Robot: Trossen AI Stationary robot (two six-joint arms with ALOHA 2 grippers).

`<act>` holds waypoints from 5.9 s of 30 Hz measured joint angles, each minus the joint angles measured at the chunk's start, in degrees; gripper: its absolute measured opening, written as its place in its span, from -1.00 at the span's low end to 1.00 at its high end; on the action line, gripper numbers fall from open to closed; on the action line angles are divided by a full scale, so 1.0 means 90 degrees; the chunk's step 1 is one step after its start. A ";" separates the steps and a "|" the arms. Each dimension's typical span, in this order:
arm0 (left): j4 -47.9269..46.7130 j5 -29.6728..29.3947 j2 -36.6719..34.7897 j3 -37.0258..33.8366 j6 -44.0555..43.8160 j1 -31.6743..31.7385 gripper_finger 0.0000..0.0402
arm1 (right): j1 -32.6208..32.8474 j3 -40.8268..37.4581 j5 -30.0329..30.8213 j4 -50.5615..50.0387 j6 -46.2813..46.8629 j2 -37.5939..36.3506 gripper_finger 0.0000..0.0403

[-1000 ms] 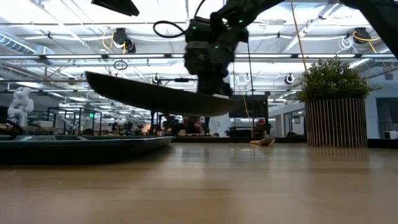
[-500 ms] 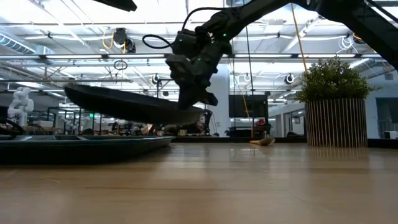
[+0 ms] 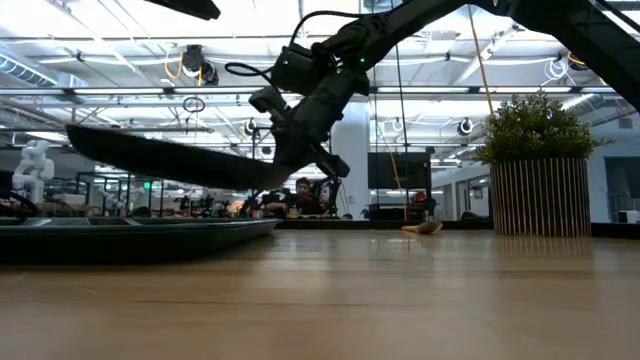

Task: Pick and place plate/cup/fork/spoon on tray
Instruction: Put the black plate on the black tray, then move the black tray to the center of the table

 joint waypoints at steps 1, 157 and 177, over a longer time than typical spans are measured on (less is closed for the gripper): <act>0.0001 0.0047 0.0000 0.0000 0.0000 0.0000 -0.04 | 0.0027 -0.0023 0.0001 0.0158 0.0214 0.0000 -1.00; -0.2204 0.0334 -0.0010 0.0002 -0.1955 -0.0454 -0.04 | 0.1125 -0.0873 0.3185 0.0900 -1.2053 0.0238 -0.26; -0.2246 0.0336 -0.0010 0.0002 -0.1965 -0.0454 -0.04 | 0.1168 -0.1180 0.3494 0.0812 -1.1214 0.0189 -0.26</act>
